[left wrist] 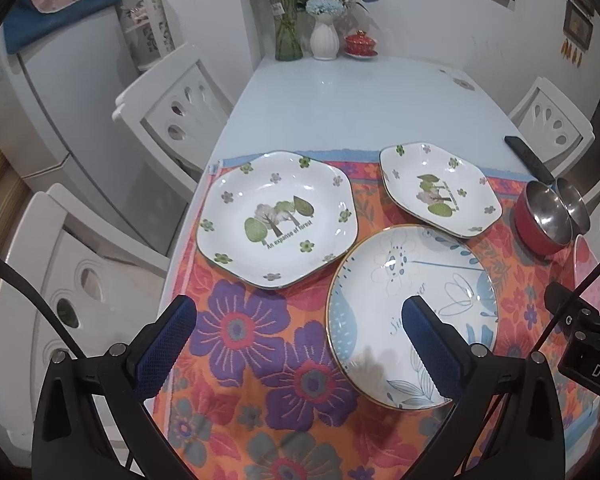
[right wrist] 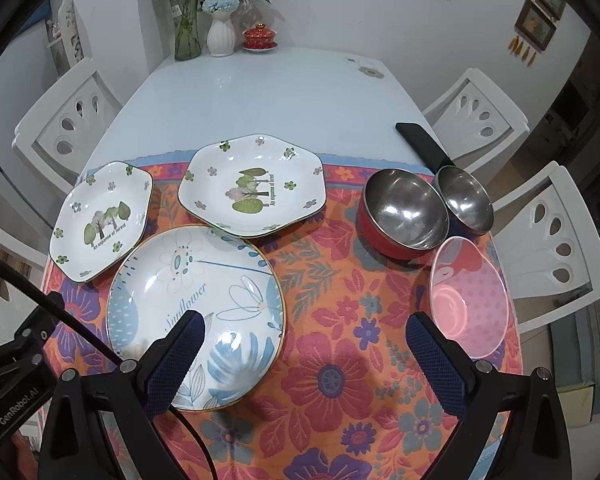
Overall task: Organize plates and bowls
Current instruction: 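Move both grippers toward the rim of the round Sunflower plate, then close both grippers on the Sunflower plate rim, side by side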
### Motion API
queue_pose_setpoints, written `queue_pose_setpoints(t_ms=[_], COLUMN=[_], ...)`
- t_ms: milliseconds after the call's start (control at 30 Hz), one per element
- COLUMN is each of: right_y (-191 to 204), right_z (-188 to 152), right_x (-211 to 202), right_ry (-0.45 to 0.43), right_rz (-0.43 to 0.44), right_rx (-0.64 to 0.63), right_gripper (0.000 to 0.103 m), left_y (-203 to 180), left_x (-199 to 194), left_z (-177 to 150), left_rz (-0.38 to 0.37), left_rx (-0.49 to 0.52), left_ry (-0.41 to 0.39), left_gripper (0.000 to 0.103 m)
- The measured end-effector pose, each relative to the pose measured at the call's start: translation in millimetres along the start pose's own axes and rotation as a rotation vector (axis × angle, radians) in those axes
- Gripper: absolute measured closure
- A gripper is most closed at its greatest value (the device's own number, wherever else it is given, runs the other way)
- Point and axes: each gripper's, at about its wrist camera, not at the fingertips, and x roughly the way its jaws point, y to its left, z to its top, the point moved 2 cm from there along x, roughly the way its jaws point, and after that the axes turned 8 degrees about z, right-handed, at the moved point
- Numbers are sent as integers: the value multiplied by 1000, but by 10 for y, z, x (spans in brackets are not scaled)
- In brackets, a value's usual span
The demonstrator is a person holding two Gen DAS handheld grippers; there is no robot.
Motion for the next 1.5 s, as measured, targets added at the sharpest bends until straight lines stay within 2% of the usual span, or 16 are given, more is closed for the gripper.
queue_pose_setpoints(t_ms=[400, 567, 833, 933, 1033, 1100, 1233, 1267, 1400, 1500], right_y=[-44, -117, -158, -149, -136, -134, -148, -156, -165, -145], right_z=[-17, -65, -124, -136, -145, -150, -167, -178, -206, -221], right_x=[423, 707, 1039, 1133, 1209, 1269, 1373, 1391, 1418, 1431], right_ry=[63, 108, 147, 152, 148, 156, 179, 183, 174, 169], right_rz=[34, 66, 98, 124, 157, 171, 195, 204, 246, 270], right_rx=[17, 49, 67, 66, 62, 63, 79, 86, 100, 89], right_gripper=[3, 10, 12, 12, 20, 26, 44, 50, 59, 64], left_y=[-152, -206, -271, -294, -313, -325, -335, -337, -358, -374], left_x=[421, 597, 830, 906, 978, 1030, 1105, 1117, 1142, 1143], left_z=[-86, -115, -172, -194, -226, -244, -294, -304, -329, -329], left_rz=[-29, -50, -71, -79, -84, -94, -117, -125, -172, -206], left_rx=[25, 30, 38, 43, 46, 47, 40, 38, 26, 17], left_ry=[64, 90, 125, 137, 151, 163, 184, 187, 194, 196], left_gripper=[1, 1, 1, 5, 13, 24, 34, 40, 60, 67])
